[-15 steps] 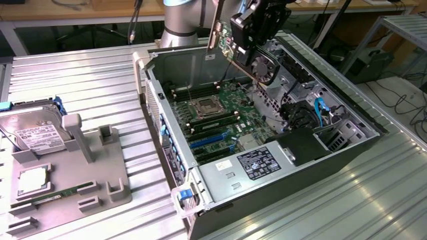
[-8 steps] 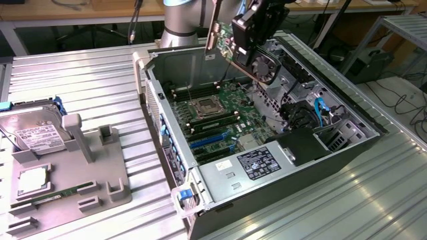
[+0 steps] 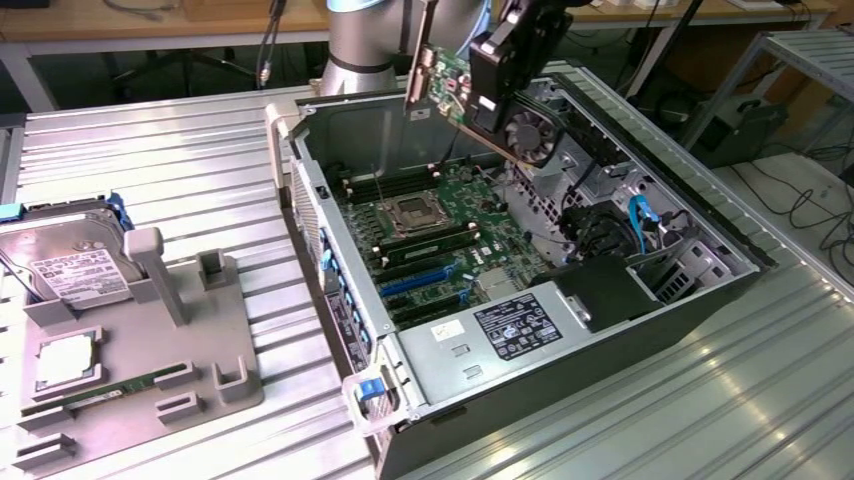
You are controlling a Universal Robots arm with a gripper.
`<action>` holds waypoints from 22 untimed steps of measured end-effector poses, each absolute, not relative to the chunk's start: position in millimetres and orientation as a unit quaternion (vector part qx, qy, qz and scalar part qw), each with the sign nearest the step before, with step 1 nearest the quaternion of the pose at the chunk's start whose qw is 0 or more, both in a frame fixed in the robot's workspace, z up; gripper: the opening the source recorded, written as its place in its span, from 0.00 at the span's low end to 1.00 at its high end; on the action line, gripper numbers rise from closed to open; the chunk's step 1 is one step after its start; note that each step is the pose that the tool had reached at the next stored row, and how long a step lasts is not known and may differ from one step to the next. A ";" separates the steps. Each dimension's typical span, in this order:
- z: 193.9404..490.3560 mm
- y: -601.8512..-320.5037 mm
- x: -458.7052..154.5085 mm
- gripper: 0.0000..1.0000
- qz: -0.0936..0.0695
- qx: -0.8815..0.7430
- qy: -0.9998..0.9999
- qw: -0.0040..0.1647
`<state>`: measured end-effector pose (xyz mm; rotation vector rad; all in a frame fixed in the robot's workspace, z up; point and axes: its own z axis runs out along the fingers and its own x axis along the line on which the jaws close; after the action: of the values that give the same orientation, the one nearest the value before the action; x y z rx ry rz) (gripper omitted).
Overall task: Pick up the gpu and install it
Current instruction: 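Insert the gpu into the slot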
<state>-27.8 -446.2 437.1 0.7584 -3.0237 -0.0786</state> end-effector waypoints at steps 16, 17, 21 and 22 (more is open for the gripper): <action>437.1 -446.2 -27.8 0.28 -0.024 0.334 -0.942 0.014; 437.1 -446.2 -27.8 0.28 -0.024 0.341 -0.940 0.014; 437.1 -446.2 -27.8 0.28 -0.024 0.362 -0.932 0.015; 437.1 -446.2 -27.8 0.28 -0.023 0.367 -0.930 0.015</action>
<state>-27.8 -446.2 437.1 1.1415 -2.8942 -0.0731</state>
